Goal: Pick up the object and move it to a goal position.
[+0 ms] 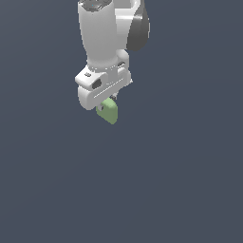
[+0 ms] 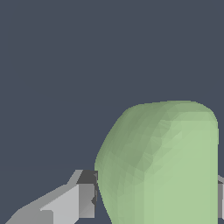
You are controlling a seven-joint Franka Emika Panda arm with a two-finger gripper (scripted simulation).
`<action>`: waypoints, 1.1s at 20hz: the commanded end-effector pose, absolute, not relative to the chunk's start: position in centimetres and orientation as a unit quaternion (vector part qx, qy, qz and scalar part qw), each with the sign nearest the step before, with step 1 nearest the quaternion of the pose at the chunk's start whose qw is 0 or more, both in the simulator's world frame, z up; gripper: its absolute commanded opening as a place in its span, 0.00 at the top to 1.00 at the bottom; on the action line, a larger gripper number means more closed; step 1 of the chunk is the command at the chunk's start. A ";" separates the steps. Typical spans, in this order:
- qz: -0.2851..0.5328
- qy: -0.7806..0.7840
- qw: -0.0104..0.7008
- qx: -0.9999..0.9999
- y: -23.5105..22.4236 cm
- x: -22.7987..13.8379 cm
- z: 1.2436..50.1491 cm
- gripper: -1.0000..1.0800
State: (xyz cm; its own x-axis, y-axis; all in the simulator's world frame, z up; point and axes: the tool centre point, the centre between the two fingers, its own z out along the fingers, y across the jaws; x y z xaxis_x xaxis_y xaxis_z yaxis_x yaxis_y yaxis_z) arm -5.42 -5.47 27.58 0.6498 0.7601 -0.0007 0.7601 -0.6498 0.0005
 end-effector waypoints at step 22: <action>0.000 0.418 0.000 0.908 -3.2 -11.0 50.3 1.00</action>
State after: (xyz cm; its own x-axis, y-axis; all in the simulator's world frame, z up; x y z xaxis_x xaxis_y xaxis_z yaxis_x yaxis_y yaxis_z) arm -10.79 -3.23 49.36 0.6498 0.7601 0.0007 0.7601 -0.6498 0.0009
